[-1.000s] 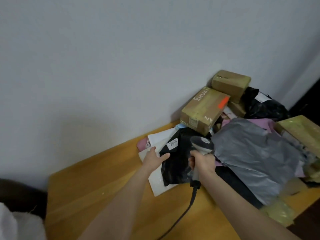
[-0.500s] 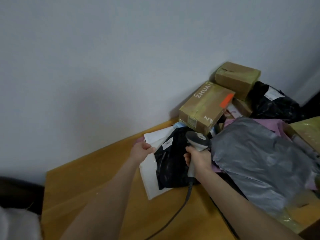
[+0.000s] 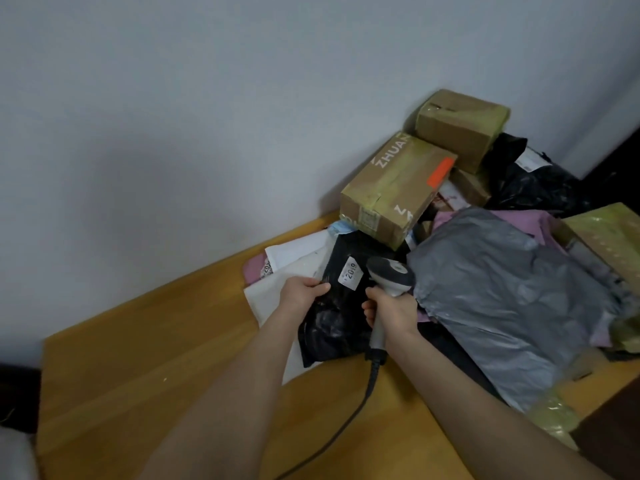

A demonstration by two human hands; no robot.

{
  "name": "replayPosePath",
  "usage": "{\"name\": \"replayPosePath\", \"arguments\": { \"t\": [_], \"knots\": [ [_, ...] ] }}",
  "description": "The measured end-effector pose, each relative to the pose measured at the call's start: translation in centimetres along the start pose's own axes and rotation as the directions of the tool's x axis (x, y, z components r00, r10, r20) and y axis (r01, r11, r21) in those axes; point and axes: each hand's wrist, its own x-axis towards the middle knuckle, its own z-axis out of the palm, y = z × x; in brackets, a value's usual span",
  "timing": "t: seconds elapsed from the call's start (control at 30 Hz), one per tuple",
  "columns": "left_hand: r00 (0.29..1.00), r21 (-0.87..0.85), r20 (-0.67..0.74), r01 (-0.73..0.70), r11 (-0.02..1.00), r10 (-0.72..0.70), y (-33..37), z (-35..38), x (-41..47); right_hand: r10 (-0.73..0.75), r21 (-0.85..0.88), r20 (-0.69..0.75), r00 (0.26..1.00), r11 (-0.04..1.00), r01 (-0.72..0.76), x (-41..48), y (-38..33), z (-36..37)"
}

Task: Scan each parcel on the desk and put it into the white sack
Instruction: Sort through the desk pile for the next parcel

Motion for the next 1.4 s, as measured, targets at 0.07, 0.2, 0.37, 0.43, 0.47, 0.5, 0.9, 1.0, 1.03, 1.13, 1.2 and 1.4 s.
{"name": "replayPosePath", "arguments": {
  "t": [0.07,0.2,0.37,0.43,0.47,0.5,0.9,1.0,1.03,1.13,1.2,1.4],
  "knots": [
    [0.999,0.061,-0.007,-0.037,0.997,0.038,1.0,-0.9,-1.0,-0.006,0.009,0.003,1.0,1.0,0.006,-0.3,-0.6,0.0],
    [0.972,0.274,-0.149,-0.135,0.952,0.181,4.5,-6.1,-3.1,-0.036,0.036,0.047,0.998,0.999,0.035,-2.1,-2.4,1.2],
    [0.812,0.526,-0.352,-0.24,0.816,0.466,8.0,-14.1,-7.7,-0.103,0.045,0.109,0.989,0.994,0.099,-6.1,-3.4,4.2],
    [0.735,0.543,-0.375,-0.32,0.776,0.565,8.0,-16.5,-9.6,-0.122,0.057,0.14,0.983,0.992,0.115,-8.0,-3.2,5.6],
    [0.719,0.565,-0.344,-0.355,0.745,0.604,7.5,-17.4,-10.4,-0.131,0.055,0.151,0.98,0.991,0.124,-8.9,-3.0,6.4],
    [0.712,0.596,-0.294,-0.385,0.705,0.638,6.6,-18.2,-11.1,-0.143,0.052,0.16,0.977,0.989,0.136,-9.8,-2.6,7.0],
    [0.973,0.546,-0.1,-0.122,0.829,0.21,-11.4,-20.5,-13.0,-0.112,-0.065,0.138,0.984,0.99,0.122,-12.6,5.7,9.6],
    [0.973,0.471,-0.156,-0.078,0.878,0.17,-13.2,-20.8,-13.0,-0.048,-0.167,0.208,0.977,0.982,0.084,-12.1,7.6,10.3],
    [0.971,0.446,-0.187,-0.053,0.894,0.151,-13.5,-21.0,-13.0,-0.028,-0.193,0.228,0.973,0.978,0.074,-12.0,8.1,10.6],
    [0.963,0.414,-0.26,0.039,0.91,0.077,-14.9,-21.5,-12.8,0.027,-0.251,0.267,0.963,0.967,0.042,-11.7,9.5,11.8],
    [0.94,0.42,-0.339,0.11,0.901,0.043,-15.8,-21.8,-12.7,0.06,-0.283,0.285,0.957,0.959,0.024,-11.4,10.4,12.4],
    [0.869,0.273,-0.418,0.4,0.875,-0.266,-18.2,-22.0,-12.8,0.16,-0.442,0.453,0.877,0.894,0.066,-10.7,13.6,13.5]
  ]
}}
